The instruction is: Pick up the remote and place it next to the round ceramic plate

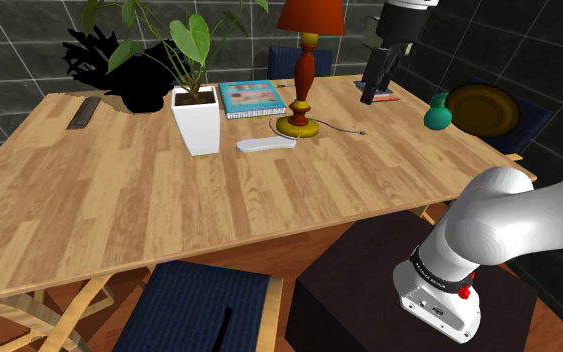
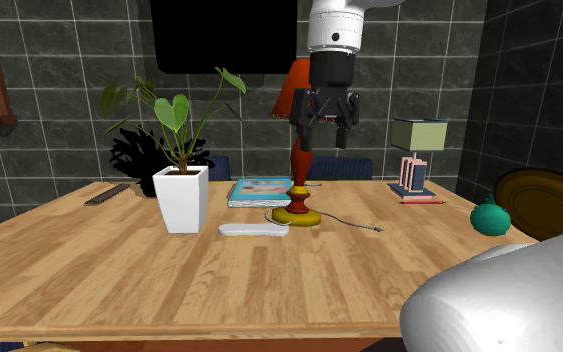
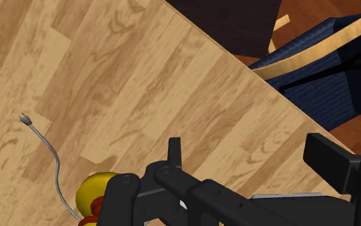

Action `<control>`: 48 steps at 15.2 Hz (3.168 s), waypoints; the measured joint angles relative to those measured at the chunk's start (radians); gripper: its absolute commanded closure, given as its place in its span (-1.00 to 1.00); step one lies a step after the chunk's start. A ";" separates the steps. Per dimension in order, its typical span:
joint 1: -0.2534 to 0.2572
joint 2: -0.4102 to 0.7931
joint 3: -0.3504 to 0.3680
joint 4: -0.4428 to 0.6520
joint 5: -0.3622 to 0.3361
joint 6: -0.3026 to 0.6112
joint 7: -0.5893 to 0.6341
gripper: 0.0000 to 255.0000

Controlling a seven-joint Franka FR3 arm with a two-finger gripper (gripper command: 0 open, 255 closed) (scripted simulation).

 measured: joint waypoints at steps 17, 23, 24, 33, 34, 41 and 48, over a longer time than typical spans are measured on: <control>0.080 0.459 -0.124 0.035 -0.081 0.407 -0.434 -1.00; 0.107 0.679 -0.142 0.128 -0.076 0.529 -0.593 -1.00; 0.108 0.712 -0.145 0.136 -0.075 0.554 -0.623 -1.00; 0.128 1.043 -0.121 0.376 -0.060 0.643 -0.829 -1.00; 0.128 1.076 -0.116 0.404 -0.060 0.648 -0.845 -1.00; 0.127 1.142 -0.111 0.390 -0.056 0.727 -0.864 -1.00; 0.125 1.154 -0.111 0.385 -0.055 0.746 -0.867 -1.00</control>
